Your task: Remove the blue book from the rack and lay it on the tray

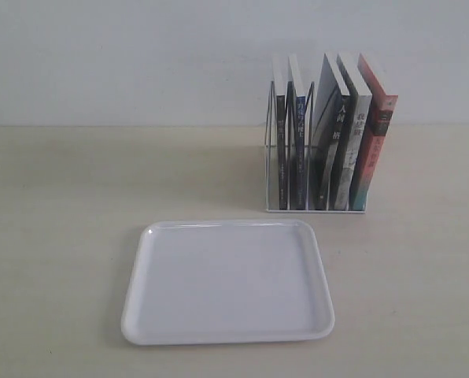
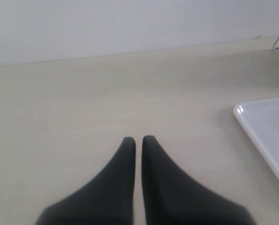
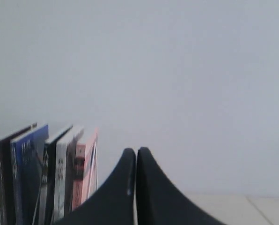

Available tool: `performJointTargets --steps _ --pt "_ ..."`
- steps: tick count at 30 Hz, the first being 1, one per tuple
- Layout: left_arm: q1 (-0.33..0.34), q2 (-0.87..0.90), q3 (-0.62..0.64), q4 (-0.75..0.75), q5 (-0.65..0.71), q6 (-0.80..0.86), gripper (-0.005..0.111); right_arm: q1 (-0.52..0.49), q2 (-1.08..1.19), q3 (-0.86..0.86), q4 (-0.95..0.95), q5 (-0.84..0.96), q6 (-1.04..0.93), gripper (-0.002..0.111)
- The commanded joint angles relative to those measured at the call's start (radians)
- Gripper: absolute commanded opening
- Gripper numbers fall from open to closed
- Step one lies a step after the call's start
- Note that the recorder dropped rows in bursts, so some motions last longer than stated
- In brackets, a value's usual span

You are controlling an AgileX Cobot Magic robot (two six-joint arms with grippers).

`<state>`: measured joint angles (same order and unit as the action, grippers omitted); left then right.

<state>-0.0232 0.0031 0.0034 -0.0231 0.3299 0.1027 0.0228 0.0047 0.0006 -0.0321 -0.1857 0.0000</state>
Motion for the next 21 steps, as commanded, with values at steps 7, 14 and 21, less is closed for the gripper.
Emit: performJointTargets --steps 7,14,21 --pt "0.002 -0.003 -0.003 -0.002 -0.016 0.002 0.005 -0.003 -0.005 -0.001 0.001 -0.215 -0.006 0.0" --pt "0.002 -0.003 -0.003 -0.002 -0.016 0.002 0.005 -0.003 -0.005 -0.138 0.001 0.105 -0.006 0.0" --pt "0.002 -0.003 -0.003 -0.002 -0.016 0.002 0.005 -0.003 0.154 -0.294 0.001 0.466 0.045 0.0"
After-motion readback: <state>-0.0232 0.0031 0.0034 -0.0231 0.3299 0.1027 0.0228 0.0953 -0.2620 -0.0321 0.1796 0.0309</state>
